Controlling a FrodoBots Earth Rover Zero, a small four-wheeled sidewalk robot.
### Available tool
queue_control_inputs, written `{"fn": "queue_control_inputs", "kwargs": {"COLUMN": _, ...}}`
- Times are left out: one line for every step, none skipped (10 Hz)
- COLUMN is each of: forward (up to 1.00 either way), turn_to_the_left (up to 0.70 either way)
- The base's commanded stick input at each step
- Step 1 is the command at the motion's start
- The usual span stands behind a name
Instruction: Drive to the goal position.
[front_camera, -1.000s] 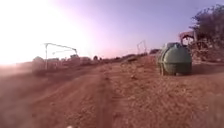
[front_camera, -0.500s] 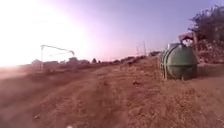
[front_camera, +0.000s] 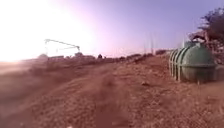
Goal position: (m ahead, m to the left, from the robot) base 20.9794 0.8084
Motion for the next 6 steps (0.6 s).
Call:
{"fn": "queue_control_inputs", "kwargs": {"forward": 0.69, "turn_to_the_left": 0.0}}
{"fn": "queue_control_inputs", "kwargs": {"forward": 0.69, "turn_to_the_left": 0.0}}
{"fn": "queue_control_inputs", "kwargs": {"forward": 0.69, "turn_to_the_left": 0.0}}
{"fn": "queue_control_inputs", "kwargs": {"forward": 0.69, "turn_to_the_left": 0.0}}
{"fn": "queue_control_inputs", "kwargs": {"forward": 0.69, "turn_to_the_left": 0.0}}
{"fn": "queue_control_inputs", "kwargs": {"forward": 0.69, "turn_to_the_left": 0.0}}
